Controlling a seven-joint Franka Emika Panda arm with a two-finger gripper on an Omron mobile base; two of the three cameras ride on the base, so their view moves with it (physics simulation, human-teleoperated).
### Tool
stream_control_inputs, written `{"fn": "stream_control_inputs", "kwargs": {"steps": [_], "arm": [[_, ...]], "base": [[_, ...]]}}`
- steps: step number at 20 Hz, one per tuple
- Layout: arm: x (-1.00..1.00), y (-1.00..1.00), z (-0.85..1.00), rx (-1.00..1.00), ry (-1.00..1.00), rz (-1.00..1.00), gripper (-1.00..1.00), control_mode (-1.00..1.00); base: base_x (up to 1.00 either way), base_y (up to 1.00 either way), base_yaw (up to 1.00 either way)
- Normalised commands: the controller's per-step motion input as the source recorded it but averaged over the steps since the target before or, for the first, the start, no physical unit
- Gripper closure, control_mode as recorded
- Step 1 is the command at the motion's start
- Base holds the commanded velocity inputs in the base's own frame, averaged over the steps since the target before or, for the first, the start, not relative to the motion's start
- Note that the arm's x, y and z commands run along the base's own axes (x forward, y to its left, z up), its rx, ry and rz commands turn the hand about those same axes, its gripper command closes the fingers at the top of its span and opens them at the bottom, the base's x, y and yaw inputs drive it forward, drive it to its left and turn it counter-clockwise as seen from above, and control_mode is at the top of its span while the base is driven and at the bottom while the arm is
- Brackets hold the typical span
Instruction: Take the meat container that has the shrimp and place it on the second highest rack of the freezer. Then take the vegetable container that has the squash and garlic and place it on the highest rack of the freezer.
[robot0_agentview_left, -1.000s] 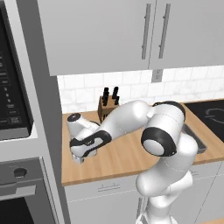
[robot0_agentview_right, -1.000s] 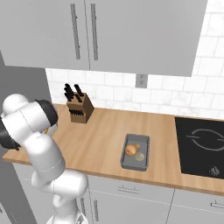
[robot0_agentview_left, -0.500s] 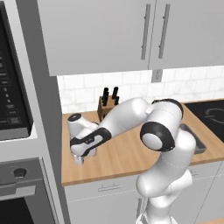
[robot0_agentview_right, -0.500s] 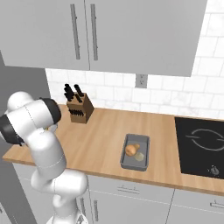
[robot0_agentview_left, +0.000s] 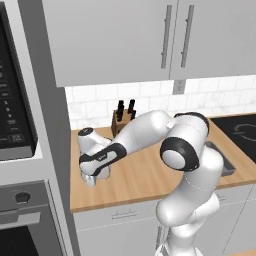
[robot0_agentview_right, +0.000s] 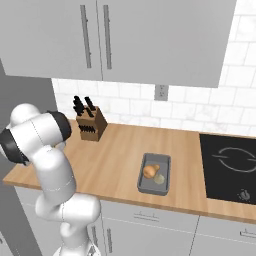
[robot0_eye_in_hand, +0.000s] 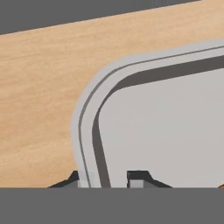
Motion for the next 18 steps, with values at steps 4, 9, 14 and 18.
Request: {"fn": "stream_control_inputs", "kwargs": {"steps": [4, 9, 14, 18], "arm": [[-0.01, 0.0, 0.0, 0.0, 0.0, 0.0, 1.0, -1.0], [-0.57, -0.17, 0.17, 0.0, -0.22, 0.0, 1.0, -1.0], [-0.57, -0.54, 0.62, 0.0, -0.29, 0.0, 1.0, -1.0], [-0.39, -0.64, 0.83, 0.0, -0.22, 0.0, 1.0, -1.0]], "base": [[0.0, 0.0, 0.0], [0.0, 0.0, 0.0], [0.0, 0.0, 0.0], [0.0, 0.0, 0.0]]}}
